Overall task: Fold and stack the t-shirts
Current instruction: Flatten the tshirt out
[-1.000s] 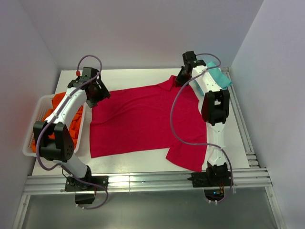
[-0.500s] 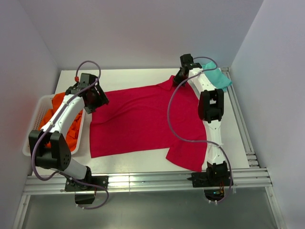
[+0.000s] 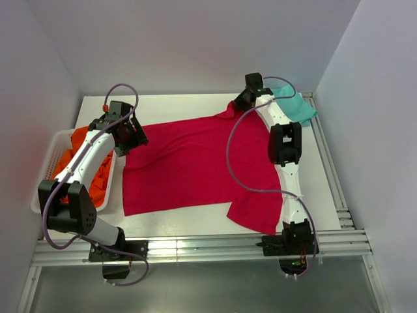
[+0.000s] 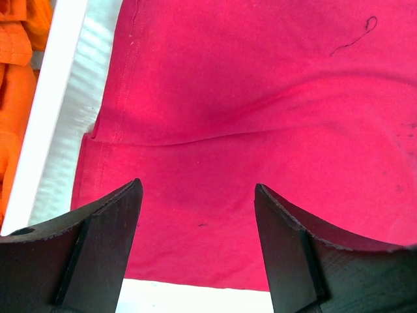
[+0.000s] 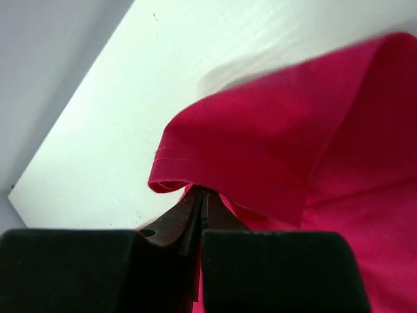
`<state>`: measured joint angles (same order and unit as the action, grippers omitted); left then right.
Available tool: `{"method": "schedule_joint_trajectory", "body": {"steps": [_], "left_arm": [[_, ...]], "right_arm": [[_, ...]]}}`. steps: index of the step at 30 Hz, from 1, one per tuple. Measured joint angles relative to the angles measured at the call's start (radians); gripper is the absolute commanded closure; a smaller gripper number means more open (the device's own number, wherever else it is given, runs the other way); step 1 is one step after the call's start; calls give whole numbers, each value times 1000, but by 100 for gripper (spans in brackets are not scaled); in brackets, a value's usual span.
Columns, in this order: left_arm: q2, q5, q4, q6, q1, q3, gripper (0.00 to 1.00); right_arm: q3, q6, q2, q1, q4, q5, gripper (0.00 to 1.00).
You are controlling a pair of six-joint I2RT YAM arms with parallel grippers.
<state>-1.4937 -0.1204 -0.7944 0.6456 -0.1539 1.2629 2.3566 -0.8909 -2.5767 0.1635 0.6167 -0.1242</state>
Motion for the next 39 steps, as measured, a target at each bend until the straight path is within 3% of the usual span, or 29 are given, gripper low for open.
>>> {"method": "schedule_joint_trajectory", "body": {"steps": [1, 4, 5, 6, 7, 8, 9, 17, 19, 22, 25, 26, 31, 36, 39], "left_arm": [[0, 0, 0, -3, 0, 0, 24], [0, -1, -6, -11, 0, 0, 24], [0, -1, -10, -14, 0, 0, 24], [0, -1, -14, -16, 0, 0, 24], [0, -1, -19, -17, 0, 0, 24], [0, -1, -23, -18, 0, 0, 25], [0, -1, -27, -22, 0, 0, 24], [26, -35, -86, -43, 0, 27, 25], [42, -50, -84, -42, 0, 38, 25], [82, -63, -78, -35, 0, 39, 25], [123, -63, -58, -18, 0, 35, 25], [132, -63, -53, -11, 0, 32, 25], [136, -56, -22, 23, 0, 0, 27], [136, -38, -13, 50, 0, -44, 27], [138, -26, -10, 60, 0, -63, 27]], "right_arm": [[0, -11, -7, 0, -20, -1, 99], [-1, -45, -23, 0, -100, -9, 81], [0, -56, -26, 0, -136, -13, 65], [3, -62, -29, 0, -164, -16, 56], [19, -72, -38, 0, -195, -16, 38], [42, -82, -50, 0, -244, -14, 8], [58, -90, -59, 0, -291, -7, 0], [114, -52, -44, -2, -603, 110, 0], [32, -10, 29, -3, -623, 129, 0], [-181, 77, 224, -6, -602, 167, 11], [-344, 150, 420, -11, -543, 188, 89], [-378, 163, 480, -13, -519, 192, 100], [-394, 219, 598, -35, -371, 212, 100], [-323, 245, 435, -48, -197, 181, 100], [-299, 256, 296, -50, -114, 147, 78]]}}
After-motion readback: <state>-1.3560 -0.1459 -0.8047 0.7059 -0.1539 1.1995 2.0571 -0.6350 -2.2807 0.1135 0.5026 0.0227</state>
